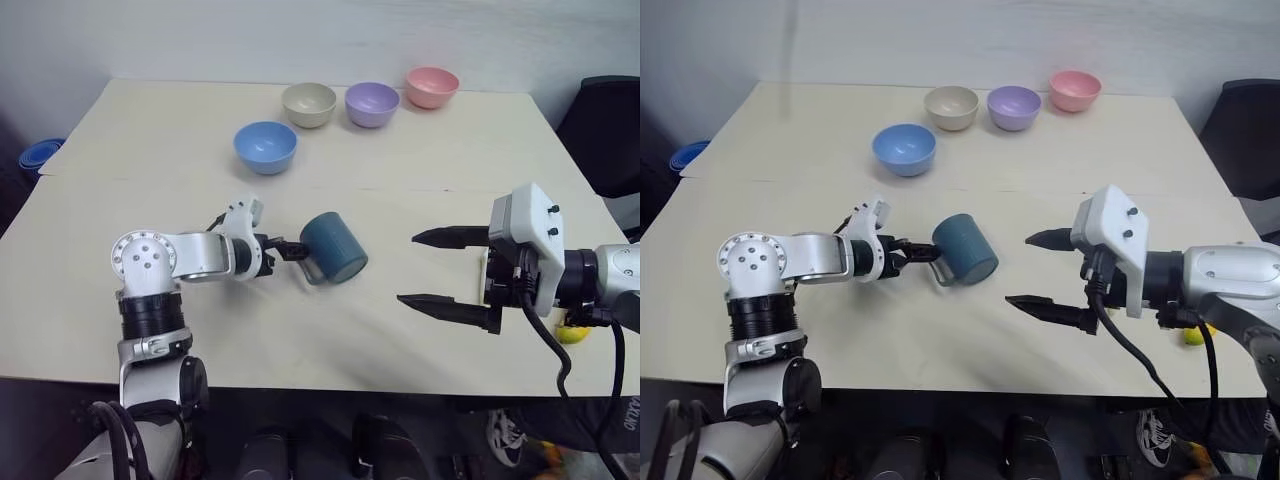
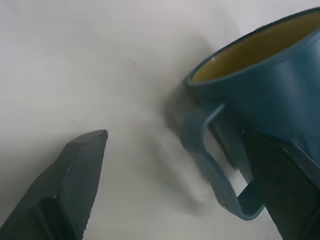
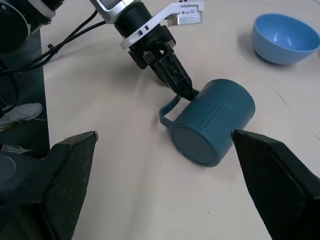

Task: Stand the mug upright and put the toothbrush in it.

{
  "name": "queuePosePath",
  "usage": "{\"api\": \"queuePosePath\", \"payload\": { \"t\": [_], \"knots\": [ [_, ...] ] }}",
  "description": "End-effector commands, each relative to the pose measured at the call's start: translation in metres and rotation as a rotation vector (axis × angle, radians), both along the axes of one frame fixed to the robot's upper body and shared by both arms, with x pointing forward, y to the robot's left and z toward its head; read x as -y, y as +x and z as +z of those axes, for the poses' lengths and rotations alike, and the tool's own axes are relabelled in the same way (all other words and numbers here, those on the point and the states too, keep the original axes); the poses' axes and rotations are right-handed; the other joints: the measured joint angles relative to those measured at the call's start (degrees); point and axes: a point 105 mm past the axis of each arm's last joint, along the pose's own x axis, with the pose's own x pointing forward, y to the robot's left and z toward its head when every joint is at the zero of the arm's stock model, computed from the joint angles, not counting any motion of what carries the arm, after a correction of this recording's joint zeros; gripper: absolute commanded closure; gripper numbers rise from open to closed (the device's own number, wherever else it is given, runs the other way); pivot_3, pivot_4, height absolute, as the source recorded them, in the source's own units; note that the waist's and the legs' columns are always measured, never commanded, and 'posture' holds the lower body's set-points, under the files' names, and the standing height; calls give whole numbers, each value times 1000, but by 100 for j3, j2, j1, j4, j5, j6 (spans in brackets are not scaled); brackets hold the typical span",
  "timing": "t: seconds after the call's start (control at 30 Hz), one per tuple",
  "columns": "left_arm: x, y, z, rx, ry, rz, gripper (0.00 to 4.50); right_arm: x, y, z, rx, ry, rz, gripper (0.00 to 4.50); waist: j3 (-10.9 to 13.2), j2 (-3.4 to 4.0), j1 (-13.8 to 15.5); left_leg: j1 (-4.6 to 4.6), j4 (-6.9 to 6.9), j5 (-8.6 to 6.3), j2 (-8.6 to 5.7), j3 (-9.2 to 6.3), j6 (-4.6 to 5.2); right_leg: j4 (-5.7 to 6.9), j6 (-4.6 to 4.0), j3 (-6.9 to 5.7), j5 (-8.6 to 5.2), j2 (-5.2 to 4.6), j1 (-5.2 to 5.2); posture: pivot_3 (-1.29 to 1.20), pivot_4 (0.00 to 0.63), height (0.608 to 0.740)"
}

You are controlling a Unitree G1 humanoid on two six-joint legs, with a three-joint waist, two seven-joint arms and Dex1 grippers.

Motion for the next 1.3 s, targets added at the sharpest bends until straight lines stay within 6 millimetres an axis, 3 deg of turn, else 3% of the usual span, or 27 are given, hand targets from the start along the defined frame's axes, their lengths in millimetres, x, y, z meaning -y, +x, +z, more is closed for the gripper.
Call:
{"api": "queuePosePath", "payload": {
  "t": [0.03,0.2,0.47,0.7,0.77,0.93,1.1,1.2,1.3],
  "knots": [
    [9,-8,-19,-120,71,-97,518,0,-2,7,62,13,-14,0,-1,1,22,1,0,0,-2,0,0,0,0,-1,0,1,0,0,150,740],
    [8,-8,-22,-167,189,-169,1825,1,-2,5,81,24,-51,0,-3,4,37,1,-4,0,-34,1,-1,-3,0,-1,0,1,0,0,150,740],
    [14,0,-18,-201,207,-192,1825,4,-5,9,108,46,-98,0,-5,8,71,1,-5,2,-40,1,-1,-13,5,-2,2,2,7,0,150,740],
    [12,4,-19,-208,206,-172,4045,7,-6,6,105,40,-119,0,-5,8,69,1,-6,2,-41,-2,0,-16,8,-2,4,0,10,0,150,740],
    [10,6,-19,-208,208,-156,4487,8,-6,5,104,36,-123,0,-5,7,65,-2,-7,2,-42,-2,0,-20,9,-3,4,0,9,0,150,740],
    [2,9,-18,-197,206,-117,4487,8,-6,4,103,28,-126,0,-5,8,28,2,-10,4,-39,-1,-2,-19,10,-2,5,1,9,0,150,740],
    [-10,28,4,62,227,-45,4487,10,-5,1,94,26,-134,0,-5,8,-15,2,-12,6,-37,0,-7,-19,10,-1,5,2,7,0,150,740],
    [-15,44,45,458,191,-29,4487,15,0,-3,39,74,-178,0,-5,8,-76,2,-16,10,-34,2,-14,-18,10,1,5,2,1,0,150,740],
    [-10,34,76,852,220,-116,4487,15,-5,-6,-39,126,-140,0,-3,9,-103,-3,-26,10,-26,7,-19,-21,5,-1,3,6,-11,0,150,740]
  ]
}}
